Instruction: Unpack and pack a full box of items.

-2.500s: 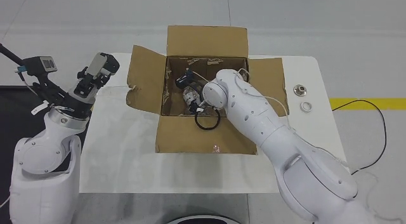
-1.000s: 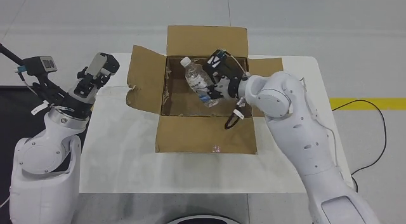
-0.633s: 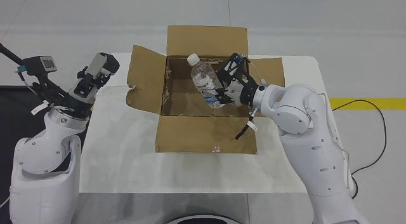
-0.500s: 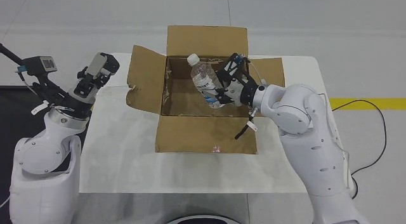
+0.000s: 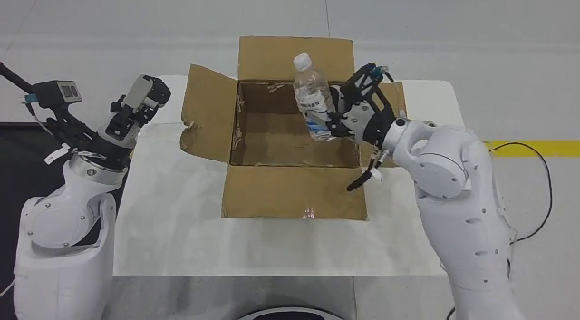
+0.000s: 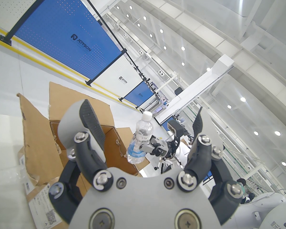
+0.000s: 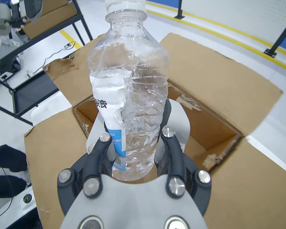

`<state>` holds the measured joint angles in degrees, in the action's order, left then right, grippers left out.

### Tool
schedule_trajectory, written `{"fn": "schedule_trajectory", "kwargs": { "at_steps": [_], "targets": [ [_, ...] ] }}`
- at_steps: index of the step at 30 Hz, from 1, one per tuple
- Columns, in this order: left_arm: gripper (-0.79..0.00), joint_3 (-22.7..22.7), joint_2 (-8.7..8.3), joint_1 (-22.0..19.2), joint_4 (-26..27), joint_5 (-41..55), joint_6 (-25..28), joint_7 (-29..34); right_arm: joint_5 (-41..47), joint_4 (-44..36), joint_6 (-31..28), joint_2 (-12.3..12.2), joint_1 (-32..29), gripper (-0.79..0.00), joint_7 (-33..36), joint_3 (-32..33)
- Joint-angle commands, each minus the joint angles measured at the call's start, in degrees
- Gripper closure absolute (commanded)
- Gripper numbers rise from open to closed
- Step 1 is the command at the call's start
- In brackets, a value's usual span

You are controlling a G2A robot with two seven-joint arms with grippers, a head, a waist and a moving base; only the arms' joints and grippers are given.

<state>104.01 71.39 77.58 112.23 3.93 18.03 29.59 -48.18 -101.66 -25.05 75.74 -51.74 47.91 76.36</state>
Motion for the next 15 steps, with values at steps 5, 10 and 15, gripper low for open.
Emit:
{"fn": "schedule_trajectory", "kwargs": {
  "at_steps": [5,10,15],
  "targets": [
    [-0.785,0.0,0.0,0.0,0.0,0.0,0.0,0.0,-2.7,-8.99,5.82,-1.81,-7.92,0.0,-0.54,14.23],
    [-0.785,0.0,0.0,0.0,0.0,0.0,0.0,0.0,-4.3,-12.6,10.77,-3.06,-14.4,0.0,4.39,25.51],
    [-0.785,0.0,0.0,0.0,0.0,0.0,0.0,0.0,-4.79,-8.8,13.12,-4.16,-16.11,0.0,13.44,30.74]
  ]
}}
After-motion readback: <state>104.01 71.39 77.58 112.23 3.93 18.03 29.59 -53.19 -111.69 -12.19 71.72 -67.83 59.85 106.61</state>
